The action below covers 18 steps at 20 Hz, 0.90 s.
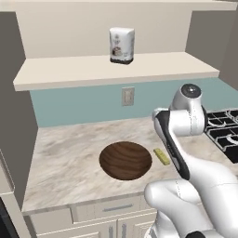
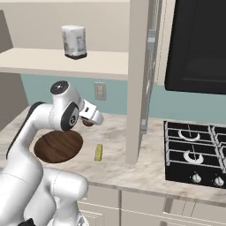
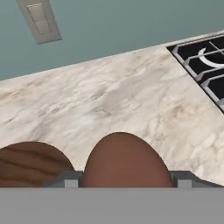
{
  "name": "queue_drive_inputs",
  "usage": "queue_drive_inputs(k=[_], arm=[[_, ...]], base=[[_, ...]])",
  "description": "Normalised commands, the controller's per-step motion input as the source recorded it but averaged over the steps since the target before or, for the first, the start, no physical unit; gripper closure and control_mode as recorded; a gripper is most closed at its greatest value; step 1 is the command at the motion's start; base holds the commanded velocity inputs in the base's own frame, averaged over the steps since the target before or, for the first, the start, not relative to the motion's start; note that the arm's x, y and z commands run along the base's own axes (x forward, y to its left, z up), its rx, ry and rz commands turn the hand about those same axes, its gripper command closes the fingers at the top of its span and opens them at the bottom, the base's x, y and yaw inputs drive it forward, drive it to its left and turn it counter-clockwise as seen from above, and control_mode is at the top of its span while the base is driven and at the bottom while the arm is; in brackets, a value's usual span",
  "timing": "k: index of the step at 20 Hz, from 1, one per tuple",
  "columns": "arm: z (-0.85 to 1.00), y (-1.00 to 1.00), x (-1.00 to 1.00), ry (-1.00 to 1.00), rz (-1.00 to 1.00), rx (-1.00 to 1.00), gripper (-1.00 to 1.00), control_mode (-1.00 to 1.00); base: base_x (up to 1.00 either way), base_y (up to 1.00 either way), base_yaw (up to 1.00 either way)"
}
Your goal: Pick the egg and butter from the fridge and place them by the bowl for mixing.
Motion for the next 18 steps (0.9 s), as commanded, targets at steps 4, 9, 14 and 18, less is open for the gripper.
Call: queue_drive_inputs(k=[4, 9, 14, 18], arm=[[-0.41, -0.25, 0.34, 0.16, -0.03, 0.00, 1.00, -1.00], [-0.55, -0.27, 0.15, 0.22, -0.03, 0.00, 1.00, -1.00], [-0.54, -0.26, 0.19, 0.24, -0.06, 0.00, 1.00, -1.00], [-0.56, -0.13, 0.24, 0.15, -0.03, 0.00, 1.00, -1.00]], base=[[0.00, 0.00, 0.00], [0.00, 0.00, 0.00], [0.00, 0.00, 0.00], [0.00, 0.00, 0.00]])
